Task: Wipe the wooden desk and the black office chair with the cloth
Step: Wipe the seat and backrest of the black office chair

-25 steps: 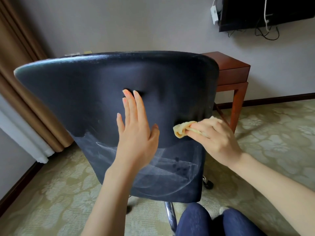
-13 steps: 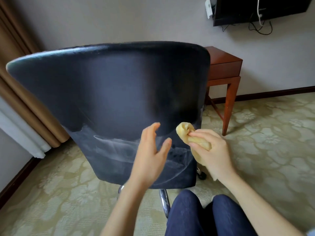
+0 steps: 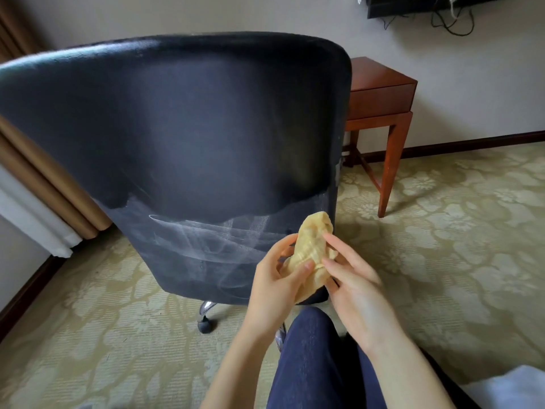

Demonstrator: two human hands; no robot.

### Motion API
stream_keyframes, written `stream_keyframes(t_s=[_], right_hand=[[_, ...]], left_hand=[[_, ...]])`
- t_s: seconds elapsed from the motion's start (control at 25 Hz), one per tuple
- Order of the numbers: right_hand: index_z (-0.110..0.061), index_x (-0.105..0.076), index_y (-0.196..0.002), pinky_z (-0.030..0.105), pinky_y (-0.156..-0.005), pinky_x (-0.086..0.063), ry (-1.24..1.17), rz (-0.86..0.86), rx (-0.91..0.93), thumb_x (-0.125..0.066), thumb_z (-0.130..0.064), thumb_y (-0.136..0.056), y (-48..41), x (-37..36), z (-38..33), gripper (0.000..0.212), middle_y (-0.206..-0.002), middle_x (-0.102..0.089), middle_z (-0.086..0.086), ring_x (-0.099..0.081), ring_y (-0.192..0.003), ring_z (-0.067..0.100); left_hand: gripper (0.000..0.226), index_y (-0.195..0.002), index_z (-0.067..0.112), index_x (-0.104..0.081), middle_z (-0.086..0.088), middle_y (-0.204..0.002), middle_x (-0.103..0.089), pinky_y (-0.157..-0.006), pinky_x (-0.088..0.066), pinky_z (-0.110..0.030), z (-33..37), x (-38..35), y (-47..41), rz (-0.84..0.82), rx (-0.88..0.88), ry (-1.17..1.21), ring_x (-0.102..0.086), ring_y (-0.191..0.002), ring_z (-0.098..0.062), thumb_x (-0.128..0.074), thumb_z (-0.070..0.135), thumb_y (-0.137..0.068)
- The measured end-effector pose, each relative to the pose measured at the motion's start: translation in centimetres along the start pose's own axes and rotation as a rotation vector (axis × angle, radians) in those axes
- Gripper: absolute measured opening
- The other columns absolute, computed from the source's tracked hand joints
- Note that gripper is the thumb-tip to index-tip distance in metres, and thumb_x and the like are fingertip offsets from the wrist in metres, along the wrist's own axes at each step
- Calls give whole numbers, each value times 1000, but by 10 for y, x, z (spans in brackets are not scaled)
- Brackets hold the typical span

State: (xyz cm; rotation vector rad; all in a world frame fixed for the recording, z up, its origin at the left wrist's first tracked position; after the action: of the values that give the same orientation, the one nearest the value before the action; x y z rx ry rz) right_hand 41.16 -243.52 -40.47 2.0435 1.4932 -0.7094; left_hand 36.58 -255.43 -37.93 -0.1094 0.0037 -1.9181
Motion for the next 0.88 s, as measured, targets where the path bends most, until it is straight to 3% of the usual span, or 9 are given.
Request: stream_keyframes(t_s=[0.12,0.24,0.32,0.4,0.48,0.6,0.68,0.8,0.88], right_hand=[[-20,-65,-116,26,-85,-53,215,55,72,-62,4,-83,8,13,2,41,-116,-68,0,-65,-107,13],[-36,-68,-104,18,-75,-53,608,171,217,-69,-7,-82,14,23,-12,36,-107,-69,-3,-67,-92,7],[-45,-60,-115,16,-87,-46,892,74,356,-72,-24,-80,15,16,-27,43,-118,-61,-15,-57,-108,-1],[-46,-48,-129,14,-99,-36,1106,-148,409,-72,-38,-77,15,1,-26,57,-132,-46,-25,-41,-127,-3],[-39,-56,-121,10,-92,-39,1148,-224,464,-73,-38,-74,14,-11,-20,50,-124,-55,-24,-49,-119,0],[-31,-67,-95,9,-73,-45,1107,-92,534,-74,-24,-77,12,-14,-15,21,-91,-67,-20,-63,-90,3],[-28,-69,-91,12,-67,-48,1082,-1,539,-70,-20,-82,8,-7,-14,12,-83,-68,-18,-64,-82,4],[-24,-70,-93,12,-70,-48,1119,154,582,-65,-18,-87,6,3,-21,10,-86,-68,-16,-63,-85,3],[-27,-67,-91,5,-71,-41,1219,181,647,-59,-23,-87,6,0,-28,10,-86,-64,-19,-58,-86,-2]], left_hand=[[30,-117,23,-66,10,-101,-72,-80,-54,-23,6,10,-2,-24,-74,-188,-67,-94,-3,-61,8,-90],[23,-109,22,-70,15,-94,-72,-80,-53,-21,12,21,-5,12,-179,-411,-66,-89,3,-56,14,-94],[19,-99,26,-71,16,-84,-72,-75,-54,-23,17,27,-10,-24,-196,-467,-66,-82,0,-53,19,-96],[19,-88,26,-69,12,-76,-70,-68,-52,-22,21,30,-14,-98,-213,-486,-65,-72,-3,-51,24,-96],[22,-80,24,-64,9,-68,-65,-60,-47,-16,23,29,-18,-96,-257,-523,-59,-62,-3,-50,25,-97],[19,-81,24,-61,10,-64,-63,-57,-43,-13,20,24,-18,-35,-265,-551,-57,-59,-2,-50,23,-97],[10,-96,26,-64,11,-78,-68,-67,-51,-19,11,24,-16,-61,-208,-447,-63,-72,-2,-54,27,-95],[29,-115,39,-59,17,-105,-64,-82,-53,-27,-2,16,-10,-243,-136,-423,-63,-95,-4,-62,46,-87],[32,-116,39,-60,22,-107,-63,-86,-47,-18,-1,11,-8,-254,-206,-544,-59,-99,2,-65,43,-85]])
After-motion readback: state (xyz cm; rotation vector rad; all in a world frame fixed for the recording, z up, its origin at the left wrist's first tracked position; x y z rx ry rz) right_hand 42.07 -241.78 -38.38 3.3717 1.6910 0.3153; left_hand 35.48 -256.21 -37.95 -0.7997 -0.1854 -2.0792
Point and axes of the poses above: each hand's wrist, its own y-axis away from the middle knuckle, its own x-axis out of the back of the hand, z = x × y, the point moved 5 cm from there along -y, towards the middle knuckle
